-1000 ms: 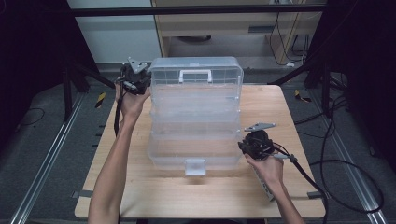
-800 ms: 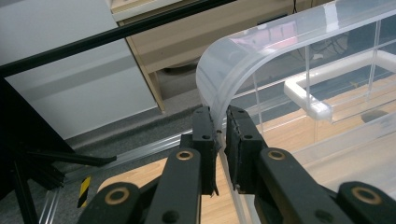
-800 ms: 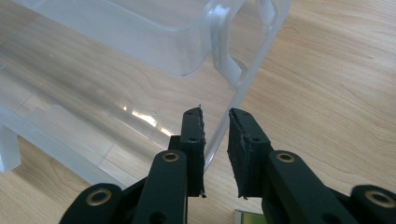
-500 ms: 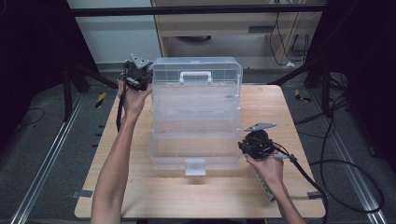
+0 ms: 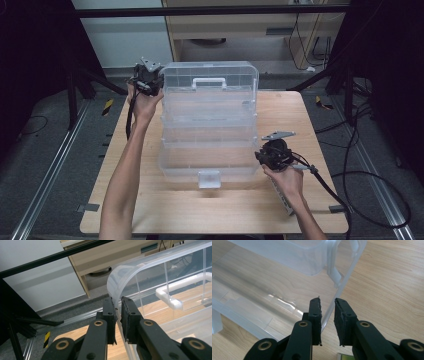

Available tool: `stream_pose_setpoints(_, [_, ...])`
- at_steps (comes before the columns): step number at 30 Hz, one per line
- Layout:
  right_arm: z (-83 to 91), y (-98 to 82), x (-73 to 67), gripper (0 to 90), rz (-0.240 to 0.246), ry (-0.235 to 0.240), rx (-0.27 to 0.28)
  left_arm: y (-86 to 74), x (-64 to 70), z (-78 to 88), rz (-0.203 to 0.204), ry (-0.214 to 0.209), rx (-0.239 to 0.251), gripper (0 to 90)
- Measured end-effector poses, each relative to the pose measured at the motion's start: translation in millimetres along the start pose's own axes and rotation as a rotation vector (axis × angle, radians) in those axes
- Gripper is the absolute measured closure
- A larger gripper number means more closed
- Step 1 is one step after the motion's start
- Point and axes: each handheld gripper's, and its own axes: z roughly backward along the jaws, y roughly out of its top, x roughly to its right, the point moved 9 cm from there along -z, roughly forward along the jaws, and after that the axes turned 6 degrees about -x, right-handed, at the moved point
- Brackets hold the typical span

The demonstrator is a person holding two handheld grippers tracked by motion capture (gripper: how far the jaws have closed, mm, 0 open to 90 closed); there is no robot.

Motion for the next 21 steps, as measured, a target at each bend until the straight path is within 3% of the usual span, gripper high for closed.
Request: stream_pose_setpoints(21, [-0.1,-0.1,-0.4,76.0,0.006,-0.009,-0.004,1.6,-1.2,-16.1,0.007,0.01,-0.025,81.3])
